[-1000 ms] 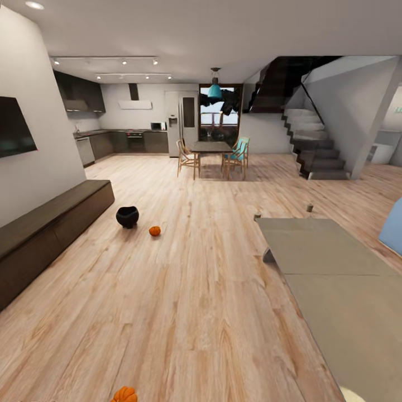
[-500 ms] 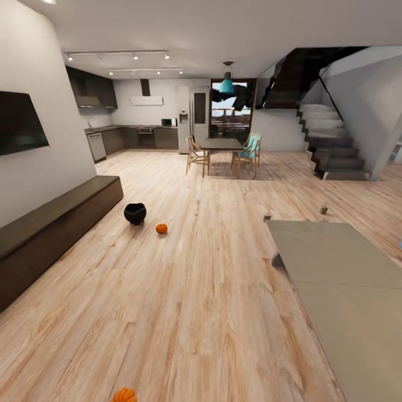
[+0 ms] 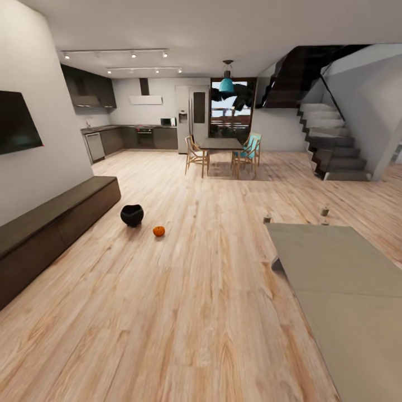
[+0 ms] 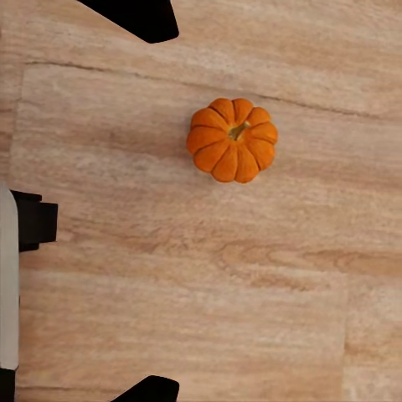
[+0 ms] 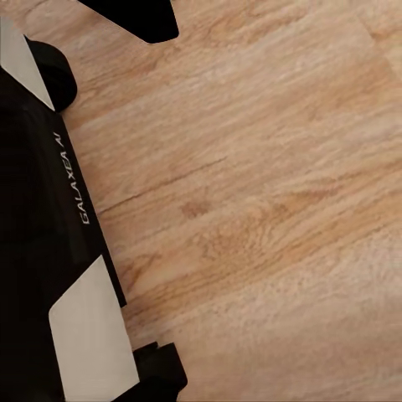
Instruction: Place each of the two pumpkins and all three candles from the living room inside a cabinet in the living room (use any cabinet), then make sure every cabinet is closed, and position the cauldron so it is next to a table in the living room.
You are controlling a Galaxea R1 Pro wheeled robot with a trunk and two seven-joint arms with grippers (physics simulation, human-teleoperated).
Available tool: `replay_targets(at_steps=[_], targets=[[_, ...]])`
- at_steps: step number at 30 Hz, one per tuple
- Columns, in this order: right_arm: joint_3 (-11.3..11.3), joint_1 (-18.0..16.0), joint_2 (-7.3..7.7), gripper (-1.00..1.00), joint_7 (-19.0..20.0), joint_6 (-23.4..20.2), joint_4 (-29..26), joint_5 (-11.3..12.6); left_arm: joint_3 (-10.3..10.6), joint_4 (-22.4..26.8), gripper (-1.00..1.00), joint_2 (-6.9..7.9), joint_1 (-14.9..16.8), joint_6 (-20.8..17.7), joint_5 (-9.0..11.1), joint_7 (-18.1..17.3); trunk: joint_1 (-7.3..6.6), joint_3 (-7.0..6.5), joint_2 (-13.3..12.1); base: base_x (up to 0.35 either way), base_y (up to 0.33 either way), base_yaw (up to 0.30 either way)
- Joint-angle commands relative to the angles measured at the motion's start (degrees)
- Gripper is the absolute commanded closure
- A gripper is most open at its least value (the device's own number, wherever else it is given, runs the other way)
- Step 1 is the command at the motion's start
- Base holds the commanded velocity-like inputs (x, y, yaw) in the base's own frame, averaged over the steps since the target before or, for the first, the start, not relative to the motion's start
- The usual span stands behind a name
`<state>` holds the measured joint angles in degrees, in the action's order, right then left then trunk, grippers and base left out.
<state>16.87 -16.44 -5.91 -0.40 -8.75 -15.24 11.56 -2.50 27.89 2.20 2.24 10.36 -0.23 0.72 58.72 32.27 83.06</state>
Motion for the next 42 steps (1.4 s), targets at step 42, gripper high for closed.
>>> replay_targets(at_steps=[42], targets=[[-7.2,-0.2,-0.31,-1.00,-0.3,5.4,4.3,-0.5,0.0,0.0,-1.00,-0.01,0.0,0.2,0.0,0.1,0.01,0.05,0.0,0.105,-0.047,0.000]])
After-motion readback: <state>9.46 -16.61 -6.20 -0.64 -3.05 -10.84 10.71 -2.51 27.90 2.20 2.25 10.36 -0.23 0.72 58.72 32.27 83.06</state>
